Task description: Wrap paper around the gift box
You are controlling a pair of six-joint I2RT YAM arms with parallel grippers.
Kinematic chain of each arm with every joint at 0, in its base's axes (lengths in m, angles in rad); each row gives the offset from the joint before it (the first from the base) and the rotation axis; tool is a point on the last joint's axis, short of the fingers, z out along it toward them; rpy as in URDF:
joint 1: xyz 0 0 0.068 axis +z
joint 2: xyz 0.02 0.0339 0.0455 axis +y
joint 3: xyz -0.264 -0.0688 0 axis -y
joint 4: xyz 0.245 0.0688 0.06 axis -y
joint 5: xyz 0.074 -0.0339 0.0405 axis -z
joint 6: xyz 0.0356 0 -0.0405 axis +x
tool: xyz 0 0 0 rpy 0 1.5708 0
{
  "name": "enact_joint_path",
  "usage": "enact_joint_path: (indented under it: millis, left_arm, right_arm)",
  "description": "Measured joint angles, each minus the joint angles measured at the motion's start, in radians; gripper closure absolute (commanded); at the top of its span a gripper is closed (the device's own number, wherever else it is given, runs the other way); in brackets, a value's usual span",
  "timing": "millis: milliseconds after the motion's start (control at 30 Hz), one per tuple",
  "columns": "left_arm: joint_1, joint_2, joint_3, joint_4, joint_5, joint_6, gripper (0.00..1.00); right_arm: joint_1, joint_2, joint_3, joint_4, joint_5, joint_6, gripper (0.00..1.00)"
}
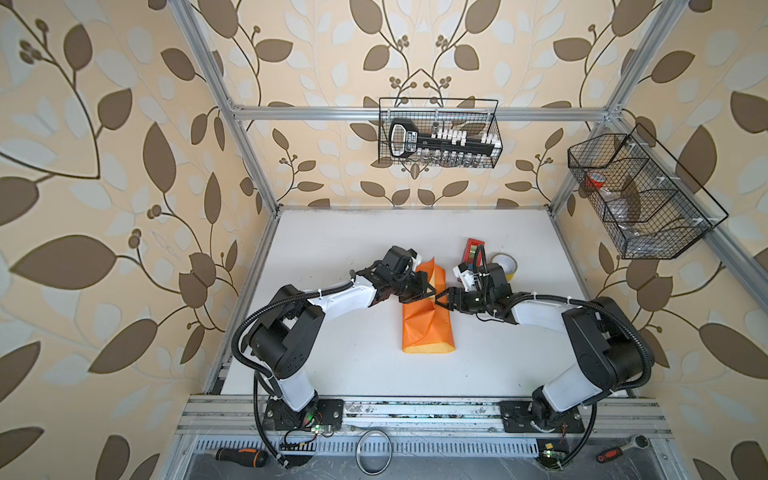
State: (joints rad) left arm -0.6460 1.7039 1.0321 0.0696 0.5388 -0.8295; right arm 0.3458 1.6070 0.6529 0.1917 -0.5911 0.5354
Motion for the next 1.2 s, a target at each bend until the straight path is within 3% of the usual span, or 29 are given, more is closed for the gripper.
enact_joint_path:
  millis: [333,1200]
  left_arm:
    - [0.011,0.015,-0.082,0.181,0.04,-0.093,1.0]
    - [0.026,0.074,-0.269,0.648,0.075,-0.18,1.0]
  right_arm:
    - [0.001,0.001,0.002,-0.002,0.0,0.0,0.21]
    - [0.014,0.005,0.023,-0.033,0.021,0.0,0.21]
